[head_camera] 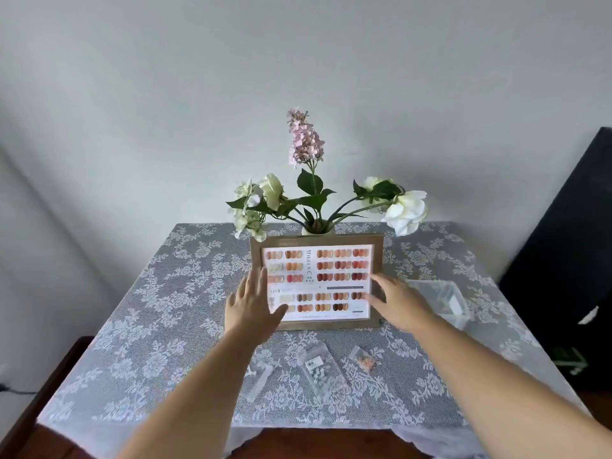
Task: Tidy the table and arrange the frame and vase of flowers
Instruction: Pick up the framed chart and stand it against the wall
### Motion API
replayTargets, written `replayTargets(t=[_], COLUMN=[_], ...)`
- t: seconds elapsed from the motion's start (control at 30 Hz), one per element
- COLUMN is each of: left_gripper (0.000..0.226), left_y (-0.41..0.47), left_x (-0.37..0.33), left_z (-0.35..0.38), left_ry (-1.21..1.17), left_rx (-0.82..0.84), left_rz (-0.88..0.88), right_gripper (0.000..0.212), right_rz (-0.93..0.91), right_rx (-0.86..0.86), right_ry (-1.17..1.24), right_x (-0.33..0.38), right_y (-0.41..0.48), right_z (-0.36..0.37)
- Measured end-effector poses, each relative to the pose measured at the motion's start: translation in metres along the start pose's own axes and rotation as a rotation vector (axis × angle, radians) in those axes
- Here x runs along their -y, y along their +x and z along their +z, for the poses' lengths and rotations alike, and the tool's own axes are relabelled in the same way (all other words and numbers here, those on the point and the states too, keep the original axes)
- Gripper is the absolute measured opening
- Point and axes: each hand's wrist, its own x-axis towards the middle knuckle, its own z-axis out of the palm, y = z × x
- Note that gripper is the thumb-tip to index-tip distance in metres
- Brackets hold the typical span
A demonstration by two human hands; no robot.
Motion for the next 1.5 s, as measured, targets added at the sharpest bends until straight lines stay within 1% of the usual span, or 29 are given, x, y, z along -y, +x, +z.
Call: replayTargets(t=[0.1,0.17,0.23,0.33,0.4,0.47,0.53,0.7,0.87,1.0,1.1,1.17,1.23,1.33,1.5], left_gripper=[0.091,0.087,0.073,0.042,0.032,0.025,0.021,0.023,0.024,0.025,0.025,0.024,0.023,0.021,0.020], left_y=[0.006,0.013,0.020,0.027,0.033,0.034,0.036,0.042,0.030,0.010,-0.010,-0.027,-0.044,-0.073,-0.109], left_x=[0.006,0.011,0.014,0.020,0.024,0.025,0.023,0.016,0.016,0.019,0.027,0.038,0.053,0.083,0.143], left_z=[0.007,0.011,0.013,0.017,0.023,0.025,0.024,0.025,0.023,0.011,-0.002,-0.013,-0.023,-0.039,-0.063], left_ry=[-0.158,-0.289,-0.445,-0.656,-0.753,-0.815,-0.859,-0.872,-0.886,-0.929,-0.956,-0.950,-0.944,-0.949,-0.945], left_rx=[-0.030,0.004,-0.007,-0.097,-0.116,-0.122,-0.124,-0.166,-0.182,-0.241,-0.302,-0.359,-0.412,-0.475,-0.604], left_rz=[-0.098,-0.166,-0.207,-0.280,-0.355,-0.383,-0.405,-0.474,-0.484,-0.507,-0.554,-0.590,-0.625,-0.666,-0.738], right_gripper=[0.049,0.045,0.043,0.041,0.035,0.026,0.023,0.018,0.018,0.018,0.027,0.031,0.030,0.017,0.010], right_rz=[0.139,0.231,0.284,0.351,0.389,0.394,0.387,0.414,0.352,0.276,0.208,0.159,0.119,0.030,-0.073], right_rx=[-0.194,-0.236,-0.231,-0.241,-0.280,-0.339,-0.364,-0.310,-0.281,-0.250,-0.221,-0.182,-0.142,-0.083,-0.009], right_ry=[0.252,0.395,0.504,0.635,0.668,0.700,0.734,0.841,0.851,0.842,0.823,0.826,0.845,0.869,0.902], right_x=[-0.006,-0.011,-0.012,-0.010,-0.010,-0.011,-0.012,-0.014,-0.013,-0.005,0.010,0.027,0.047,0.085,0.159], right_y=[0.008,0.017,0.027,0.038,0.046,0.046,0.046,0.049,0.043,0.039,0.039,0.039,0.038,0.037,0.038], right_z=[0.008,0.014,0.018,0.026,0.036,0.040,0.041,0.044,0.038,0.028,0.022,0.024,0.029,0.039,0.055])
